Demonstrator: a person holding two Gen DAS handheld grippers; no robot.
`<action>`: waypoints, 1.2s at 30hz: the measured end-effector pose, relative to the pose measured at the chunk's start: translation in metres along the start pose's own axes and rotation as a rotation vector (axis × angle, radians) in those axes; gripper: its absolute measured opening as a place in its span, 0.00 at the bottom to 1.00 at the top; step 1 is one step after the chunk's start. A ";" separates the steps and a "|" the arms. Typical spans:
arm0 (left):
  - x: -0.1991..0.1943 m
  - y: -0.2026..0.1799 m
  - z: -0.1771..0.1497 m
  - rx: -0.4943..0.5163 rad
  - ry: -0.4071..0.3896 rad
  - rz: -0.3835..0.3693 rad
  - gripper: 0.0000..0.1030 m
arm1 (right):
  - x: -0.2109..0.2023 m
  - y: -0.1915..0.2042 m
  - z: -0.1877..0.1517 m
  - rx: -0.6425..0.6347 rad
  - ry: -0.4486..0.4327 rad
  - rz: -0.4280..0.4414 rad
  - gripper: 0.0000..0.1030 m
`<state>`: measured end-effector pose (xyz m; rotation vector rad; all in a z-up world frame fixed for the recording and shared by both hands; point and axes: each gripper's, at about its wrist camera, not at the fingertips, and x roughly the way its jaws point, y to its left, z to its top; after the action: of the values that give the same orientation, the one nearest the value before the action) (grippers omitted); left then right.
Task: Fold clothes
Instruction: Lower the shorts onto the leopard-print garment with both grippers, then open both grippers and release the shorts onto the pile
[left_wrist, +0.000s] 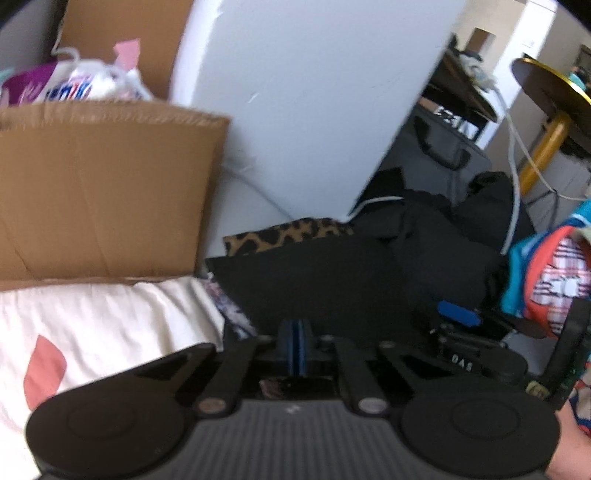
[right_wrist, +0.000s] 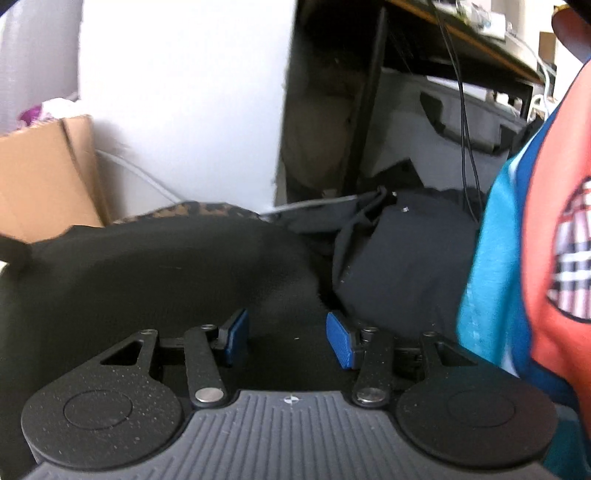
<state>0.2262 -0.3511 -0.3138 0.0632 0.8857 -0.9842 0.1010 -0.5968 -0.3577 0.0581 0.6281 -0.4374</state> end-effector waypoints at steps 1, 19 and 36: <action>-0.004 -0.004 -0.001 0.012 -0.002 -0.005 0.03 | -0.006 0.002 -0.001 0.004 -0.007 0.018 0.52; 0.026 -0.002 -0.033 0.056 0.096 0.093 0.03 | -0.039 -0.001 -0.068 0.089 0.086 0.066 0.53; -0.013 -0.035 -0.064 -0.077 0.035 0.143 0.59 | -0.091 -0.006 -0.086 0.166 0.085 0.034 0.53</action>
<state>0.1573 -0.3349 -0.3357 0.0777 0.9376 -0.8171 -0.0147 -0.5516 -0.3738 0.2459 0.6725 -0.4554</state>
